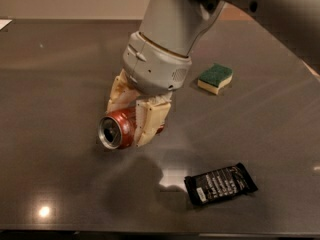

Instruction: Place coke can upright

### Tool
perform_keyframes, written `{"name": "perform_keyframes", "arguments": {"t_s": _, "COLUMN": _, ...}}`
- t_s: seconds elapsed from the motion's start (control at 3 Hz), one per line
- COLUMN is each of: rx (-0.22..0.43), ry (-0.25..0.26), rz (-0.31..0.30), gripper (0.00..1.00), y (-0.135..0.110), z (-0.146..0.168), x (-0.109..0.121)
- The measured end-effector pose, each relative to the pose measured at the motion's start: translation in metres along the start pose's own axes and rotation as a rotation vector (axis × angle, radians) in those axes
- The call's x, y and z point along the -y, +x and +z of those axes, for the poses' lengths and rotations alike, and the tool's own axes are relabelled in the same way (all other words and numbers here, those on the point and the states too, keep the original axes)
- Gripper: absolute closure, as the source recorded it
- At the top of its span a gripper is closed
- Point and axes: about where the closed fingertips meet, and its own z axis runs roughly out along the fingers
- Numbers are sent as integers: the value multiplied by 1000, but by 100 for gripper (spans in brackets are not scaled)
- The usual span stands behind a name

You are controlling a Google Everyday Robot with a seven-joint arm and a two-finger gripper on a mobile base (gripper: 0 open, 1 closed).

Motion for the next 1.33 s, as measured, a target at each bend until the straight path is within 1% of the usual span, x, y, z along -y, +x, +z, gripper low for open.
{"name": "perform_keyframes", "arguments": {"t_s": 0.33, "rx": 135, "ry": 43, "rz": 135, "gripper": 100, "y": 12, "z": -5, "x": 8}}
{"name": "perform_keyframes", "arguments": {"t_s": 0.67, "rx": 257, "ry": 80, "rz": 234, "gripper": 100, "y": 20, "z": -9, "x": 16}}
{"name": "perform_keyframes", "arguments": {"t_s": 1.0, "rx": 356, "ry": 133, "rz": 320, "gripper": 100, "y": 32, "z": -14, "x": 19}}
{"name": "perform_keyframes", "arguments": {"t_s": 1.33, "rx": 439, "ry": 187, "rz": 384, "gripper": 100, "y": 46, "z": -19, "x": 18}}
